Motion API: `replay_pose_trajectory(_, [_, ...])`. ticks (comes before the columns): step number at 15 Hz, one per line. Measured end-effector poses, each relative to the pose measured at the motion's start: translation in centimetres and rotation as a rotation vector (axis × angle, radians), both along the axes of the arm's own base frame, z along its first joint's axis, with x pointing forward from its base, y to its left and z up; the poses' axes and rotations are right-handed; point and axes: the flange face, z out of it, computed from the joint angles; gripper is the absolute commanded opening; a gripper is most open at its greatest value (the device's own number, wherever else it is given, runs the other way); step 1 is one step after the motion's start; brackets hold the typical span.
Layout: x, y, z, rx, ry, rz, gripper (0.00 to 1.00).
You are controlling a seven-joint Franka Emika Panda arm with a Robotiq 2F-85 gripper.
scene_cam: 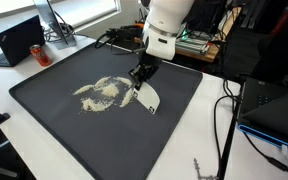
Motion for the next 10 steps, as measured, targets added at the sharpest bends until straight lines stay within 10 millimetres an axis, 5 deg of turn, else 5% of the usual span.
replay_pose_trajectory(10, [-4.5,-0.5,-2.1,0.075,-0.028,0.026,0.01])
